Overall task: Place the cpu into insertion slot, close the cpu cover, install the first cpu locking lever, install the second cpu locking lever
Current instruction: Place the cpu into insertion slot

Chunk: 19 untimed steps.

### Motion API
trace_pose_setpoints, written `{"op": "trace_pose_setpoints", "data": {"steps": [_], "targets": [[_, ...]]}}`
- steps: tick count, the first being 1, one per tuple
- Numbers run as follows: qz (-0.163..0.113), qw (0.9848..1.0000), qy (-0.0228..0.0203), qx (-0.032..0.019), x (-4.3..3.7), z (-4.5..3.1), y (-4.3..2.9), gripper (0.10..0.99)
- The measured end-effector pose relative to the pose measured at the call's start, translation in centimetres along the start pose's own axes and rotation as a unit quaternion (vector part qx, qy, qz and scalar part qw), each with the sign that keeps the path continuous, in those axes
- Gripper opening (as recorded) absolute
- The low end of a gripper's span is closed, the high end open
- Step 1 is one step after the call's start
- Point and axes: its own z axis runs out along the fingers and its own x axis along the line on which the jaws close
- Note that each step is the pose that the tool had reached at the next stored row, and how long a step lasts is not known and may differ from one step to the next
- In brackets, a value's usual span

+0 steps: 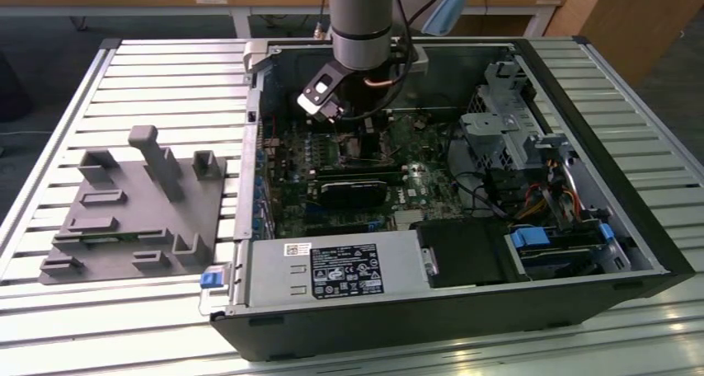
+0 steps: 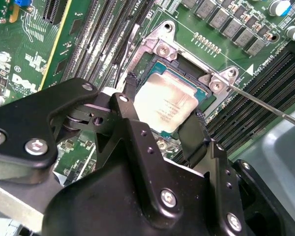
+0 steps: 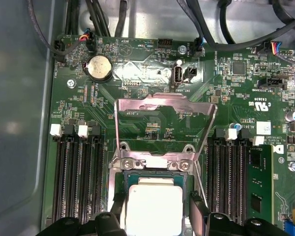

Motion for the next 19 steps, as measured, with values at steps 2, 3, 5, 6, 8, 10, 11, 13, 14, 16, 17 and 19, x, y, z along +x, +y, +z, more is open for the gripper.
{"op": "trace_pose_setpoints", "data": {"steps": [2,3,5,6,8,10,11,13,14,16,17,19], "targets": [[0.0,1.0,0.0,0.0001,-0.01,-0.33,0.03,0.616],[0.0,1.0,0.0,0.0003,-0.02,-0.5,0.04,0.616],[0.0,1.0,0.0,0.0007,-0.04,-0.89,0.08,0.616],[0.0,1.0,0.0001,0.001,-0.04,-1.08,0.1,0.616],[0.0,1.0,0.0001,0.0018,-0.06,-1.47,0.13,0.616],[0.0,1.0,0.0002,0.003,-0.07,-1.89,0.19,0.616],[0.0,1.0,0.0002,0.0039,-0.08,-2.05,0.21,0.616],[0.0,1.0,0.0002,0.0064,-0.1,-2.19,0.24,0.604],[0.0,1.0,0.0004,0.0076,-0.12,-2.21,0.25,0.541],[0.0,0.9999,0.0012,0.0106,-0.23,-2.22,0.27,0.478],[0.0,0.9999,0.0016,0.0126,-0.29,-2.21,0.3,0.42],[0.0,0.9998,0.0051,0.0173,-0.4,-2.19,0.44,0.365]]}}
